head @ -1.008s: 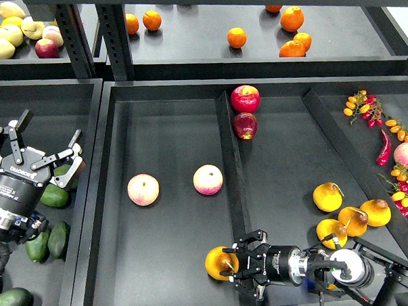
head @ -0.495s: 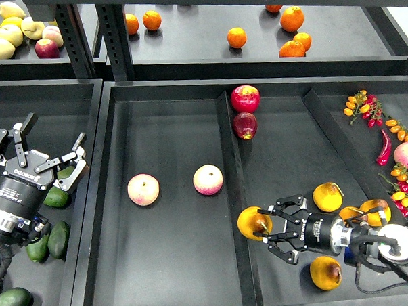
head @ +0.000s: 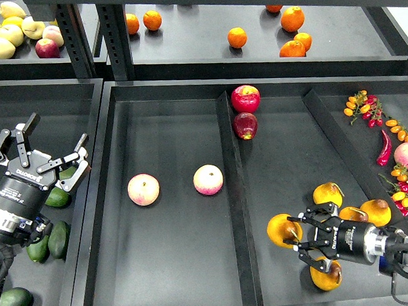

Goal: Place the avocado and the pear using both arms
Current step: 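Carry the pear into the pear compartment and open the right gripper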

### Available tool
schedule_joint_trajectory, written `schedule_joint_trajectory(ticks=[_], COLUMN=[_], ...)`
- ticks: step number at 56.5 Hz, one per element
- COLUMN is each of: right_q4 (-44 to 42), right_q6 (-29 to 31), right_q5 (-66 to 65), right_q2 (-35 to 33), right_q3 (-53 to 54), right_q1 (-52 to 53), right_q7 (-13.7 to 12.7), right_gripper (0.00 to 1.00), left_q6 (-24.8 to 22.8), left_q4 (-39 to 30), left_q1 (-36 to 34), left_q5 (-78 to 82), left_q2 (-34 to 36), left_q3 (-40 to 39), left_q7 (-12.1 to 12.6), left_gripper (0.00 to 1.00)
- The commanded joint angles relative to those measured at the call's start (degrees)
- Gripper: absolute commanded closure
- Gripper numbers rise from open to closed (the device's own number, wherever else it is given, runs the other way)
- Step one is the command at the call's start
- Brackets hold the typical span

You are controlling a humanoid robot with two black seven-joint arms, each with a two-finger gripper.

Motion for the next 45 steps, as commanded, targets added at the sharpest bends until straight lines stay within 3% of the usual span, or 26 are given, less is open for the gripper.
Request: schedule_joint_trajectory(ticks=[1,19,35,40,45], right_q4=[-1.2,-5.7,-6.9,-6.8,-6.8], right_q6=[0.3,2.9,2.9,2.9,2.9], right_q5=[-1.2,-3.8,-4.9,-5.0,-5.2], right_q2=[0.4,1.3,2.1,2.1,2.1], right_q3=[-0.1,-0.1,-0.1,-0.1,-0.1], right_q1=[-1.1,-3.0,-2.9,-2.8,-2.8], right_q7=[0.0,0.0,0.0,0.0,0.0], right_gripper=[0.69,0.65,0.44,0.33,0.29], left_q6=[0.0,0.0,0.0,0.0,0.0], left_q4=[0.0,0.0,0.0,0.0,0.0], left_q1=[0.0,-0.1,0.0,0.0,0.0], left_q5=[0.0,-0.1,0.0,0.0,0.1], left_q2=[0.0,0.0,0.0,0.0,0.0], left_q3=[0.0,0.0,0.2,0.4,0.4], left_q7=[0.0,0.0,0.0,0.0,0.0], left_gripper=[0.01,0.01,0.01,0.01,0.01])
